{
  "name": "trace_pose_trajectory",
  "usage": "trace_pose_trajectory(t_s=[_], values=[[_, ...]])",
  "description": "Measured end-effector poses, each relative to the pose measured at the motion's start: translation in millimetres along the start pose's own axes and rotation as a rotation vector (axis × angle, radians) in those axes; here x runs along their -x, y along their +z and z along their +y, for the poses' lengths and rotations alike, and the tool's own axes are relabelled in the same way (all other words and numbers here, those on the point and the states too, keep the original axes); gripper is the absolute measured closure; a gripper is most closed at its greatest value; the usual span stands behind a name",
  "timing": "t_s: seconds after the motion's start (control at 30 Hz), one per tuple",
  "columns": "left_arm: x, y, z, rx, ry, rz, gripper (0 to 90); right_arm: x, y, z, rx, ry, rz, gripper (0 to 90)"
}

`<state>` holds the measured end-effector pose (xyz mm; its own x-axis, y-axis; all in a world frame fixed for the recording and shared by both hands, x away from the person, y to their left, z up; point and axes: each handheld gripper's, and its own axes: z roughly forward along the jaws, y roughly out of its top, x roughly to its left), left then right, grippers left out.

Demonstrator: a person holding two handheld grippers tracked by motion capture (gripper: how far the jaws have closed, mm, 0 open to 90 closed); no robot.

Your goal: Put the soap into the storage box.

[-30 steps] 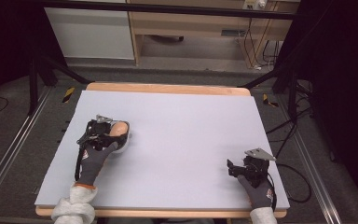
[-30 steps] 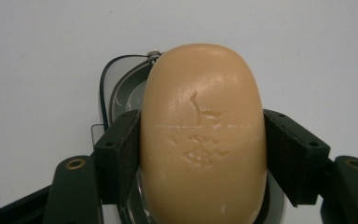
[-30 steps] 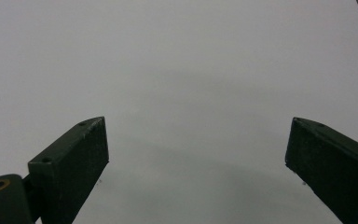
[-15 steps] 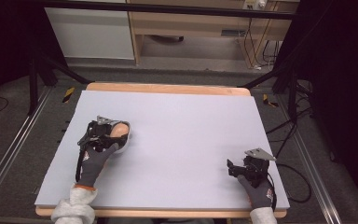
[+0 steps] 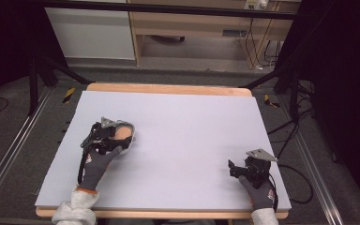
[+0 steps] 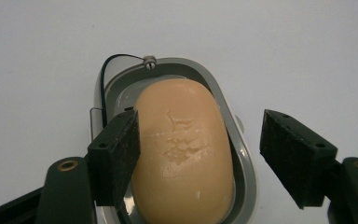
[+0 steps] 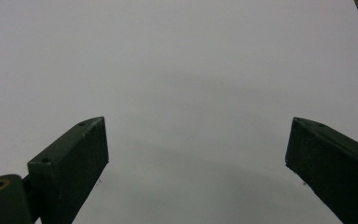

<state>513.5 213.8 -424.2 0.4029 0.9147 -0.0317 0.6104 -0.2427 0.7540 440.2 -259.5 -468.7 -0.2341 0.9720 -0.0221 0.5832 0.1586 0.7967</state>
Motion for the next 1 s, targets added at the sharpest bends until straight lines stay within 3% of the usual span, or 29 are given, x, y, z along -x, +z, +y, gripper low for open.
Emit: trace_pose_trajectory(t_s=[0.63,1.0], values=[[20.8,-18.1,-9.2,0.037,0.07,-0.083,28.1,1.5,-1.8,0.1,0.008,0.001,-0.001,6.1],[22.1,-34.9,-40.1,0.043,0.092,-0.122,28.1,4.6,-3.0,-0.9,0.007,0.017,-0.005,6.1]])
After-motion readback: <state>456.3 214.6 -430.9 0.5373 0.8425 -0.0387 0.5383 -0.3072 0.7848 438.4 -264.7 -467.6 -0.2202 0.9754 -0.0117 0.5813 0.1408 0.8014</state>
